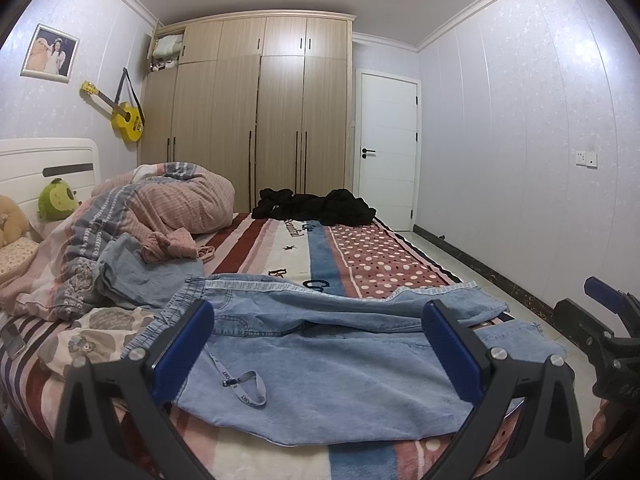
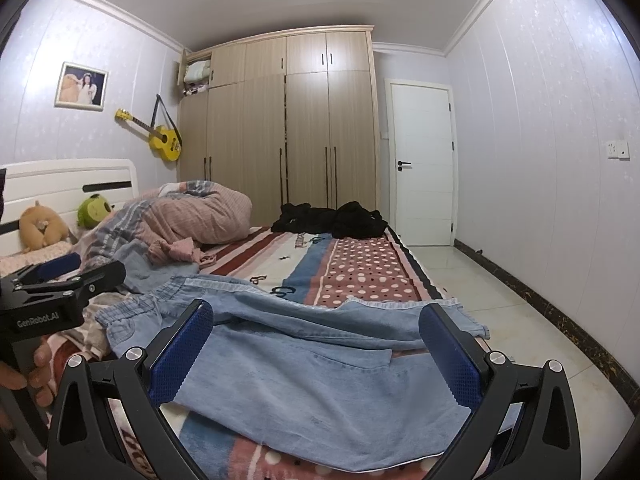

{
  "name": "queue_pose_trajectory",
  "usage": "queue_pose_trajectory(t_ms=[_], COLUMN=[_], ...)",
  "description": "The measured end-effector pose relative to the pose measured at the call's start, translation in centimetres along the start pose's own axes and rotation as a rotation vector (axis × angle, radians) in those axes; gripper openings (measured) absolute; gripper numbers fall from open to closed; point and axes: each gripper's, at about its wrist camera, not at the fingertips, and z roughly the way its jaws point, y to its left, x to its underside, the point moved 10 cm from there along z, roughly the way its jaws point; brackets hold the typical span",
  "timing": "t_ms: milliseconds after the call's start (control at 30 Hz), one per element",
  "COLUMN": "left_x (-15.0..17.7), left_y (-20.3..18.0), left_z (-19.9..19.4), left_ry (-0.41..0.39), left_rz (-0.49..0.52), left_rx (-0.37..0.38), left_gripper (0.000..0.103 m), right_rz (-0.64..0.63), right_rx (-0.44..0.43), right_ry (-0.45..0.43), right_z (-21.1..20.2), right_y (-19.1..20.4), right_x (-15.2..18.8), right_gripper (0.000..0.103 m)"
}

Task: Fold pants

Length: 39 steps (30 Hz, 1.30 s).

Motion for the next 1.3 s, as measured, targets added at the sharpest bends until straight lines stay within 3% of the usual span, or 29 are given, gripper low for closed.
queue_pose_trajectory(t_ms=[767,867,933,1000,1100,1300], left_x=[0.2,1.2,2.9,5.8,9.3,13.9], left_y=[0.1,1.6,3.6,6.2,8.9,11.5], left_z=[0.0,0.9,2.4,4.2,6.1,9.1], left_ry=[0.008,0.049,0.112,0.203,0.282,0.379], left_rz=[-0.007,-0.071,-0.131,-0.199,-0.271,-0.375], left_rx=[0.013,0.055,0.04,0.027,0.004,-0.029], left_gripper=[0.102,0.102,0.102,0.102,0.102,0.102], right_rz=[0.003,0.012,0.062,0.144,0.248,0.333], right_rx=[-0.006,-0.039,0.011,0.061,0.049,0.13], right_ry=[0.009,0.023,0.034,0.116,0.168,0.22], right_z=[-0.3,-0.2,0.2,1.6,3.1,4.7], right_y=[0.1,0.0,-1.7,-4.2,-6.7,-12.1], right_x=[-0.1,0.7,1.6,3.5,5.6,8.5], right_gripper=[0.102,0.102,0.102,0.102,0.102,0.102])
